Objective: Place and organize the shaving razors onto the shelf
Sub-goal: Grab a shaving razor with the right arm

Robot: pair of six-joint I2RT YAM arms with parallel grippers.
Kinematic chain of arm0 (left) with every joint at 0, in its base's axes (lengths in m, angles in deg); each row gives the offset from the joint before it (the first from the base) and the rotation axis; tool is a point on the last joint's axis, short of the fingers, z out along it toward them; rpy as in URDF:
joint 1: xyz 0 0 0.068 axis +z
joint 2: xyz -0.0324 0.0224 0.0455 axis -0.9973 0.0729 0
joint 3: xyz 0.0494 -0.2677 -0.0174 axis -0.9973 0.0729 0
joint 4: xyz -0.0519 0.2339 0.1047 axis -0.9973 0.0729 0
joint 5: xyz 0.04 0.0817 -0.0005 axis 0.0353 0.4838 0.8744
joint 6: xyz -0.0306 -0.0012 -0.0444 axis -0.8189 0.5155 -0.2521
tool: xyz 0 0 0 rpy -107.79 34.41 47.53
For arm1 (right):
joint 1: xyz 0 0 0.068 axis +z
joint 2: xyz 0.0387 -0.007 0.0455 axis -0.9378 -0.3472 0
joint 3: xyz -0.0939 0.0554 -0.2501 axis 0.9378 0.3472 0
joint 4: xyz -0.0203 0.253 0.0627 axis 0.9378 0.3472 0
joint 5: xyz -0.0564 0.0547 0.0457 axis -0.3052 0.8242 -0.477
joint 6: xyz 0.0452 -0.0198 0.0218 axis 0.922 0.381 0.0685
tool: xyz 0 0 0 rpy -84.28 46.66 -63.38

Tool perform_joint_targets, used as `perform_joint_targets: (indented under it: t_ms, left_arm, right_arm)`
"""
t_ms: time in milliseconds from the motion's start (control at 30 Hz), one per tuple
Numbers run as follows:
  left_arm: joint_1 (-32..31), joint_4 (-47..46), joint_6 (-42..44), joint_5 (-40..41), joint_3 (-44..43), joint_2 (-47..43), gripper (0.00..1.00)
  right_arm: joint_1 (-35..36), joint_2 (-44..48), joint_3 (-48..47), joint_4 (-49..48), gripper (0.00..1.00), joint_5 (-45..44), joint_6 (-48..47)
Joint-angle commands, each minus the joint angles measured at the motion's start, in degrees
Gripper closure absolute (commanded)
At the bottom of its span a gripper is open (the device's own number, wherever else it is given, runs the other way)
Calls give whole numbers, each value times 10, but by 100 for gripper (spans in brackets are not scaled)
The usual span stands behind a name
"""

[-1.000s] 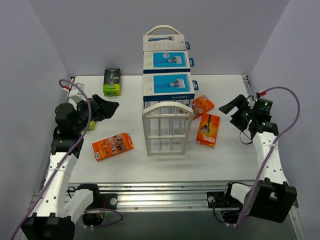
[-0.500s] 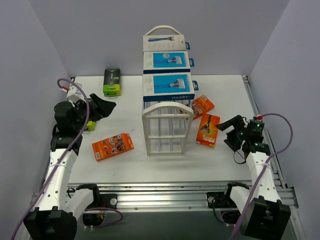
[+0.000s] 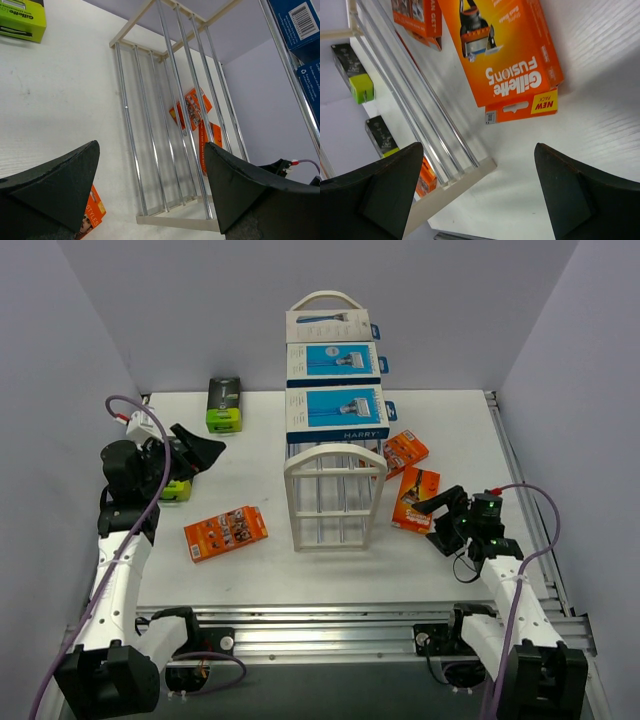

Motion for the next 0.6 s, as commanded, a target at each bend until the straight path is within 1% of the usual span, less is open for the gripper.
perform_joint_targets:
  t_ms: [0, 67, 200, 367, 467, 567]
  left_arm:
    - [6, -34, -10, -25, -9, 1, 6]
    - [9, -31, -10, -25, -10, 1, 6]
    - [18, -32, -17, -25, -7, -3, 6]
    - [20, -43, -26, -38, -4, 3, 6]
    - [21, -44, -29, -40, -3, 7, 6]
    - [21, -48, -33, -46, -3, 12, 6]
  right_arm:
    - [42, -7, 17, -43, 12, -34, 51]
    - [55, -11, 23, -66, 12, -44, 67]
    - [59, -8, 28, -71, 12, -57, 77]
    - [64, 11, 55, -76, 13, -99, 101]
    - [64, 8, 79, -115, 14, -101, 125]
    - [69, -19, 94, -138, 15, -107, 133]
